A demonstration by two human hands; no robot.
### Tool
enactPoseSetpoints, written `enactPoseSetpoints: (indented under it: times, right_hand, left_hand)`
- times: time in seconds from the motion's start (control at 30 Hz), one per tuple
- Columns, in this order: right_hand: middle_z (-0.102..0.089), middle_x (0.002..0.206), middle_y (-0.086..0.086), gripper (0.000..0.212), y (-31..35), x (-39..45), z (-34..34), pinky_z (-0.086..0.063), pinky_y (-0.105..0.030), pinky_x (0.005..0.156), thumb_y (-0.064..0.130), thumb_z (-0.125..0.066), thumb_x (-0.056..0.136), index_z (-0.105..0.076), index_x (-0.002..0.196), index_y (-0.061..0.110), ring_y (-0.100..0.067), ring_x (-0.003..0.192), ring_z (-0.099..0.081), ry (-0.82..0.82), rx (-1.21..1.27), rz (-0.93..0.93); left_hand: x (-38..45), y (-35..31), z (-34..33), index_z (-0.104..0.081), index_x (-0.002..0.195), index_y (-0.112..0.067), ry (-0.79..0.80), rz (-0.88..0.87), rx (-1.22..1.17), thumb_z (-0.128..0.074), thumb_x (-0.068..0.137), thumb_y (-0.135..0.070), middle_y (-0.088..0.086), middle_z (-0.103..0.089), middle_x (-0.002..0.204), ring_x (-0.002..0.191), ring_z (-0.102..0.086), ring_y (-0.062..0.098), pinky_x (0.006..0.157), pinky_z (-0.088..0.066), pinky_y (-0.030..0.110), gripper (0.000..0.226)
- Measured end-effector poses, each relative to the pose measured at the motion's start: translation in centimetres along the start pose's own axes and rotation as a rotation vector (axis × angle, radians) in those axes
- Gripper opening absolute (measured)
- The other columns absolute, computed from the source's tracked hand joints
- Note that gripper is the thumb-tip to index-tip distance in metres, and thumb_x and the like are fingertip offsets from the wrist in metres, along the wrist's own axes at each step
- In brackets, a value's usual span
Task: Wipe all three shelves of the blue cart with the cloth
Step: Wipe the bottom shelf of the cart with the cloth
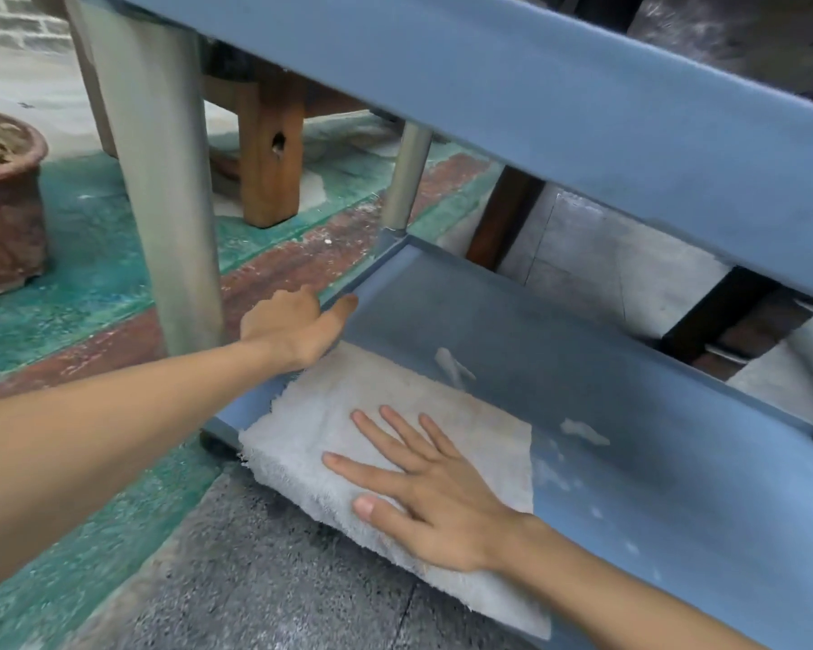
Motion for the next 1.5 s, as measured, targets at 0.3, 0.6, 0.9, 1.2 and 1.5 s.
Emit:
enactPoseSetpoints:
  times: [0.3, 0.6, 0.9, 1.2, 1.5]
  right_hand:
    - [0.008, 0.171, 0.028, 0.049, -6.1, 8.6, 3.2, 0.013, -0.036, 0.124, 0.065, -0.025, 0.106, -0.011, 0.153, 0.070, 0.000, 0.156, 0.019, -0.026, 0.002, 0.027]
    - [-0.006, 0.171, 0.014, 0.050, -18.1, 19.3, 7.7, 0.009, -0.027, 0.126, 0.031, -0.023, 0.115, -0.020, 0.164, 0.027, -0.001, 0.155, 0.006, -0.175, -0.121, -0.149]
    - [-0.014, 0.174, 0.003, 0.061, -26.2, 16.6, 9.5, -0.013, -0.054, 0.128, 0.058, -0.022, 0.108, -0.016, 0.164, 0.038, -0.027, 0.160, -0.013, -0.354, -0.034, -0.811]
    - [-0.009, 0.174, -0.004, 0.077, -22.8, 13.6, 7.7, -0.013, -0.053, 0.128, 0.068, -0.028, 0.103, -0.002, 0.166, 0.031, -0.030, 0.159, -0.012, -0.431, 0.112, -0.848]
    - [0.013, 0.172, 0.021, 0.048, -8.1, 4.8, 2.3, 0.012, -0.044, 0.128, 0.072, -0.005, 0.099, -0.003, 0.147, 0.072, -0.011, 0.159, 0.019, -0.107, -0.029, -0.284]
  left_hand:
    - [1.8, 1.6, 0.2, -0.060, 0.088, -0.014, -0.067, -0.076, -0.156, -0.018, 0.084, -0.074, 0.010, -0.060, 0.086, 0.084, -0.056, 0.033, 0.072, -0.038, 0.040, 0.074]
    - [3.6, 1.6, 0.0, -0.059, 0.070, -0.012, -0.058, -0.014, -0.212, -0.014, 0.074, -0.085, 0.010, -0.063, 0.076, 0.071, -0.056, 0.028, 0.065, -0.034, 0.038, 0.086]
    - [3.3, 1.5, -0.1, -0.068, 0.110, -0.024, 0.066, -0.039, -0.229, -0.004, 0.062, -0.078, 0.012, -0.067, 0.112, 0.099, -0.057, 0.036, 0.084, -0.041, 0.041, 0.096]
    - [2.4, 1.1, 0.3, -0.032, 0.094, -0.078, 0.127, -0.060, -0.416, -0.022, 0.083, -0.049, 0.013, -0.063, 0.130, 0.121, -0.054, 0.043, 0.104, -0.041, 0.048, 0.032]
    - [2.6, 1.5, -0.3, -0.042, 0.117, -0.065, 0.131, -0.113, -0.371, -0.026, 0.092, -0.048, 0.016, -0.059, 0.137, 0.124, -0.053, 0.045, 0.103, -0.042, 0.049, 0.035]
Point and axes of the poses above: each hand's wrist, its own x-axis towards the middle knuckle, its own z-axis out of the back of the hand, y = z × x, the point moved 3 cm from there along x, towards the middle knuckle
